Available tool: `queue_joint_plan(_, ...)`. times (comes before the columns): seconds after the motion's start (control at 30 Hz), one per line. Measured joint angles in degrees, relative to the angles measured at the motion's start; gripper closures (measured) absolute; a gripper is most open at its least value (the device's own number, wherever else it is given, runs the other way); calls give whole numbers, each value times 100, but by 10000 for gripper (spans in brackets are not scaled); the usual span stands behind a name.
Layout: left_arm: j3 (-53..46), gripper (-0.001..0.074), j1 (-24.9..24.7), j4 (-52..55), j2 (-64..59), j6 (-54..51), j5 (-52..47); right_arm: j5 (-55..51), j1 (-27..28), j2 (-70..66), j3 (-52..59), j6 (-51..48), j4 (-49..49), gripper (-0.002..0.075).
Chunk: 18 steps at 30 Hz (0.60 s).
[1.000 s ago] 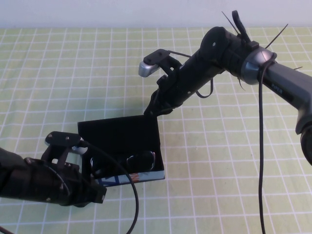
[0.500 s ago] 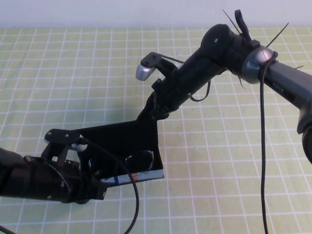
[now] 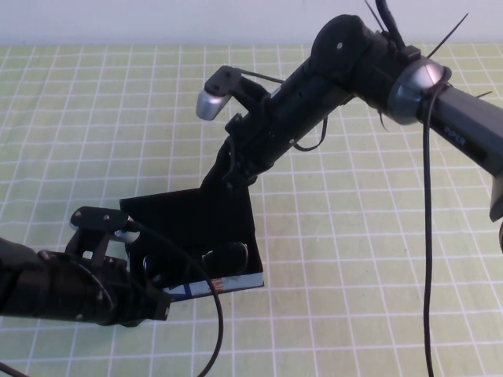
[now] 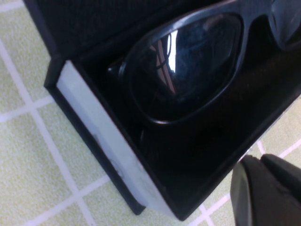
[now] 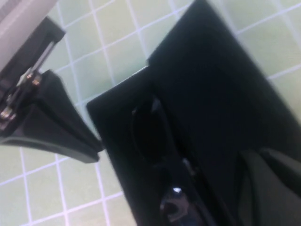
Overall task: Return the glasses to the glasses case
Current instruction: Close the glasses case
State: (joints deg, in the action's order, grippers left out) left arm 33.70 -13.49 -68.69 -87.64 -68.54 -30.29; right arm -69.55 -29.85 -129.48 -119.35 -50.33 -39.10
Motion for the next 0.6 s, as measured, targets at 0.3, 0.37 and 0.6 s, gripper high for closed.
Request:
queue_joint_plan(0.3,0,736,0,0,0,-9,-11,1022,-96,-20,0,-9,165,742)
queue_joint_plan(0.37,0,736,0,0,0,-9,-11,1353,-96,-67,0,13,179,742)
queue_joint_plan(0.6,10,736,0,0,0,-13,-54,1439,-96,-415,0,35,355,742)
